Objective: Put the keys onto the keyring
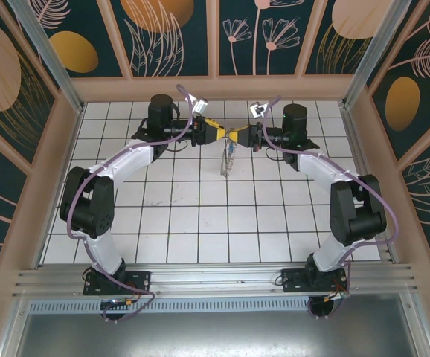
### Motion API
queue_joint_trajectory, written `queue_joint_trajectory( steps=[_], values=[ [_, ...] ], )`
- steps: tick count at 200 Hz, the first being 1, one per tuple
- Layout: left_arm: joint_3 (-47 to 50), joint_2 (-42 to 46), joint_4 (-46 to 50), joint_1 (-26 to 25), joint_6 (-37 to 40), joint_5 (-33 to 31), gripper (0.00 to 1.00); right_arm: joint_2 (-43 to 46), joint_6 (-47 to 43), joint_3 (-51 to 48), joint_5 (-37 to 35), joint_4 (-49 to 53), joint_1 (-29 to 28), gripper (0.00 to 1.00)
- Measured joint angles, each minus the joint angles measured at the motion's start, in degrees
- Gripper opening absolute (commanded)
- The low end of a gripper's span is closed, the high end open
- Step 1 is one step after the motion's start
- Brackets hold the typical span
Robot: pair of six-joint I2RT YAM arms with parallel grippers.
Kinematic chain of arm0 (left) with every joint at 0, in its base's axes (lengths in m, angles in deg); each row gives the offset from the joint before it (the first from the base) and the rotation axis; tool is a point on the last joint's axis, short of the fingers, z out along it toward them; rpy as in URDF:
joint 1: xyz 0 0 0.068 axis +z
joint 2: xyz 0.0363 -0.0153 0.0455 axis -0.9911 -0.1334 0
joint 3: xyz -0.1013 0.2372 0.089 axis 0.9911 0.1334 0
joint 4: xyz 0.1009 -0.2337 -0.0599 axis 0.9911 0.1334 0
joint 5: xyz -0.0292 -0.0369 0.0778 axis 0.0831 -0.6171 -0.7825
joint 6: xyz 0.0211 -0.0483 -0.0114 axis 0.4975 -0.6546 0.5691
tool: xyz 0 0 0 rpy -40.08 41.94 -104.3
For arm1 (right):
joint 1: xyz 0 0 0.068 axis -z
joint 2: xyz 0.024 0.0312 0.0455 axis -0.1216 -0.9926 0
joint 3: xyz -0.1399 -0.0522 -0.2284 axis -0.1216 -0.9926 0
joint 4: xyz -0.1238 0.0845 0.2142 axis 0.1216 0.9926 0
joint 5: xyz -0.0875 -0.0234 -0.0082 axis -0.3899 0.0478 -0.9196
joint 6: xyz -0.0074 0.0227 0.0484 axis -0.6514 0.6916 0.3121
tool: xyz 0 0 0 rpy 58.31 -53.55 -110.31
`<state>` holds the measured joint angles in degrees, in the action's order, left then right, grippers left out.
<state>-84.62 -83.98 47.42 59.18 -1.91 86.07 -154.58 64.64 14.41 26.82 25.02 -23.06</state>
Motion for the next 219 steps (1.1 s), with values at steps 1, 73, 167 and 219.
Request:
queue_joint_trajectory(
  steps=[1,73,167,219],
  values=[
    [0.0,0.0,0.0,0.0,0.0,0.0,0.31,0.0,0.0,0.0,0.0,0.0,0.0,0.0],
    [0.8,-1.1,-1.6,0.0,-0.5,0.5,0.31,-0.1,1.1,0.0,0.2,-1.6,-0.2,0.0],
    [2.1,-1.5,-6.8,0.0,-4.4,2.4,0.29,-0.1,3.4,0.0,0.4,-4.4,-0.2,0.0],
    [3.4,-1.5,-10.4,0.0,-6.7,3.5,0.26,-0.1,4.1,0.0,0.7,-5.4,-0.2,0.0]
  ],
)
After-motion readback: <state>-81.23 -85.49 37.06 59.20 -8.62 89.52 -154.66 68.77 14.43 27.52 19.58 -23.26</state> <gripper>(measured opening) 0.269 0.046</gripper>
